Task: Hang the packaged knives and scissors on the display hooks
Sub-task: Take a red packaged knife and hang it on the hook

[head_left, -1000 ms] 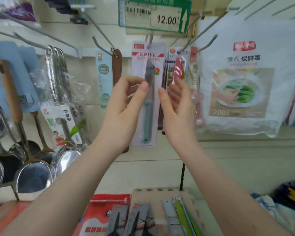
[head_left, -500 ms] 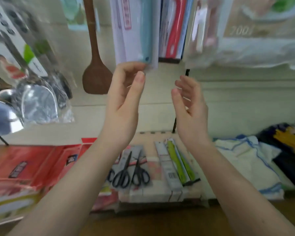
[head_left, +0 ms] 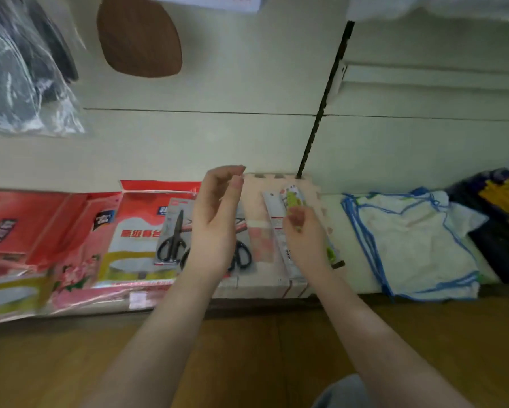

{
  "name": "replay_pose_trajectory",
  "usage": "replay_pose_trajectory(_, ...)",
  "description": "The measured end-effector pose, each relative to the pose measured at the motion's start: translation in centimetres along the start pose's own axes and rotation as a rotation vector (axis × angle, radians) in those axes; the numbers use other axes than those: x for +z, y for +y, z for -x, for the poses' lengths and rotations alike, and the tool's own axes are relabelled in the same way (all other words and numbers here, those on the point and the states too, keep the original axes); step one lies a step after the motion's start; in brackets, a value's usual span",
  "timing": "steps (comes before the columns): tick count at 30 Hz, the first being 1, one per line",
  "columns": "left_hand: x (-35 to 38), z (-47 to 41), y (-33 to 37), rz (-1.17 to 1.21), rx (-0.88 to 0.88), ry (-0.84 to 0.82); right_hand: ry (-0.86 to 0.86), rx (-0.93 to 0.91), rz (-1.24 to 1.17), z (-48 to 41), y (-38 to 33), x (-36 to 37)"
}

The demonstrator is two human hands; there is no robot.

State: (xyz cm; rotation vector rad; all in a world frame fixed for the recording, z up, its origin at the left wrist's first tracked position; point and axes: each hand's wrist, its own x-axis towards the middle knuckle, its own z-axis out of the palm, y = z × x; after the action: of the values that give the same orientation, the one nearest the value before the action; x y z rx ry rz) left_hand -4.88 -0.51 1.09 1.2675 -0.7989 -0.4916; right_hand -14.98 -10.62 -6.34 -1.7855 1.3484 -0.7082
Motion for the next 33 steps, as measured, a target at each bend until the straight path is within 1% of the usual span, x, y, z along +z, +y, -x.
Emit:
replay_pose_trajectory(5,0.7,-0.1,-2.7,-0.038,-0.119,0.004,-0.082,0.051,0.336,-0.8,3.5,3.2)
replay_pose_trajectory(10,0.5,-0.6,-2.9,0.005,-0.112,0.051,-0.086,-0.035,0.763,-1.3,4.5,4.6)
replay_pose_trajectory(12,0.4,-0.7,-2.9,-0.009,-0.113,0.048,-0.058,-0.057,0.848,-1.3,4.4,4.9)
replay_pose_trajectory(14,0.2,-0.6,-3.0,-0.017,-0.120,0.043,-0.046,-0.081,0.880,-1.3,4.0,5.0)
replay_pose_trajectory(15,0.1,-0.6,-3.0,-0.027,-0.120,0.043,-0.050,-0.086,0.864,-1.2,3.8,5.0)
replay_pose_trajectory(17,0.0,-0.6,-3.0,-0.052,-0.116,0.047,-0.056,-0.051,0.743,-1.2,3.4,4.7)
replay_pose_trajectory(22,-0.4,-0.4,-2.9,-0.052,-0.142,0.024,-0.042,0.196,0.177,-0.8,2.5,2.8)
replay_pose_trajectory(25,-0.6,-0.2,-3.0,-0.068,-0.141,-0.002,-0.022,0.262,-0.072,-0.1,1.8,2.0)
replay_pose_trajectory(29,-0.5,-0.1,-3.3,-0.084,-0.154,-0.015,0.001,0.306,-0.293,0.6,0.8,1.5)
replay_pose_trajectory(33,-0.1,0.5,-3.4,-0.179,-0.198,-0.075,-0.003,0.272,-0.378,1.4,0.1,1.2)
